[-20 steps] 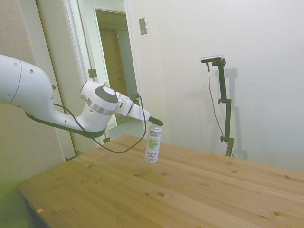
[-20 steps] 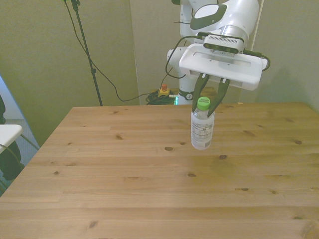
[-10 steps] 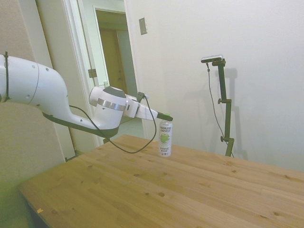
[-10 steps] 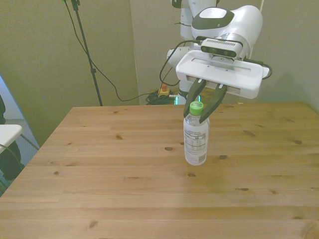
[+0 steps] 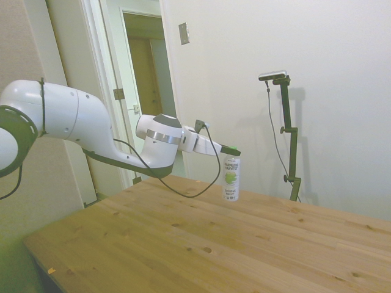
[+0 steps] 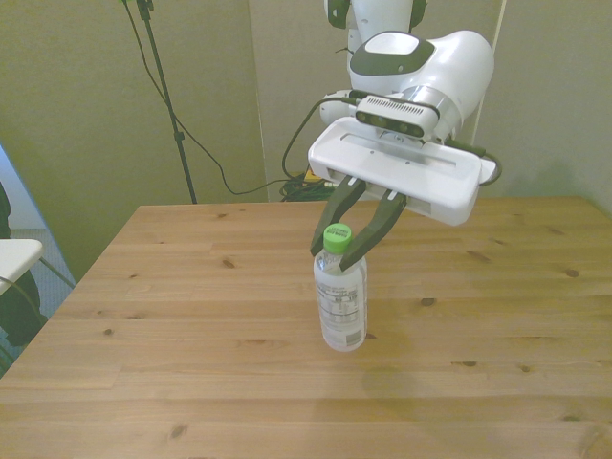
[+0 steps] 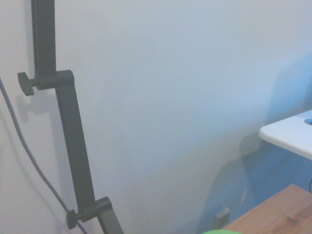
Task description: Stand the water bottle
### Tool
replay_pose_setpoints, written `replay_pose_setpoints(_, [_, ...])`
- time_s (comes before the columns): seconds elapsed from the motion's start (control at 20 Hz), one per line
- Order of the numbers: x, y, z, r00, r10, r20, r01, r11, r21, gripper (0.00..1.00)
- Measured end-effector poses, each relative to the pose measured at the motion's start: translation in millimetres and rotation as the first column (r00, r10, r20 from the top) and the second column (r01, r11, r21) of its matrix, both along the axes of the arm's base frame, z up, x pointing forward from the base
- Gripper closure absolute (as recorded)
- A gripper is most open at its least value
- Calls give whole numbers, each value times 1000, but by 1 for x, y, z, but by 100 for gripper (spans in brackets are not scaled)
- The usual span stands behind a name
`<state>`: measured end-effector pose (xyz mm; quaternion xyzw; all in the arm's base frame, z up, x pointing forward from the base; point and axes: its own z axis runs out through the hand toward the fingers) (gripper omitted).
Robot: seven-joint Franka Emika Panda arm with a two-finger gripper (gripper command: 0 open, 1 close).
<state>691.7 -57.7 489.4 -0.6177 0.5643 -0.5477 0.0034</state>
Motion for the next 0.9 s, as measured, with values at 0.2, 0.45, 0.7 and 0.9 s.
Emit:
replay_pose_setpoints(0.2, [17, -1, -21, 1000, -4, -16, 4, 1000, -7, 100])
replay_pose_setpoints(0.45, [32, -4, -38, 999, -19, -26, 19, 1000, -23, 100])
replay_pose_setpoints(0.7, [37, -6, -45, 999, -25, -32, 24, 999, -29, 100])
replay_pose_setpoints(0.9, [37, -7, -50, 999, -29, -40, 28, 999, -31, 100])
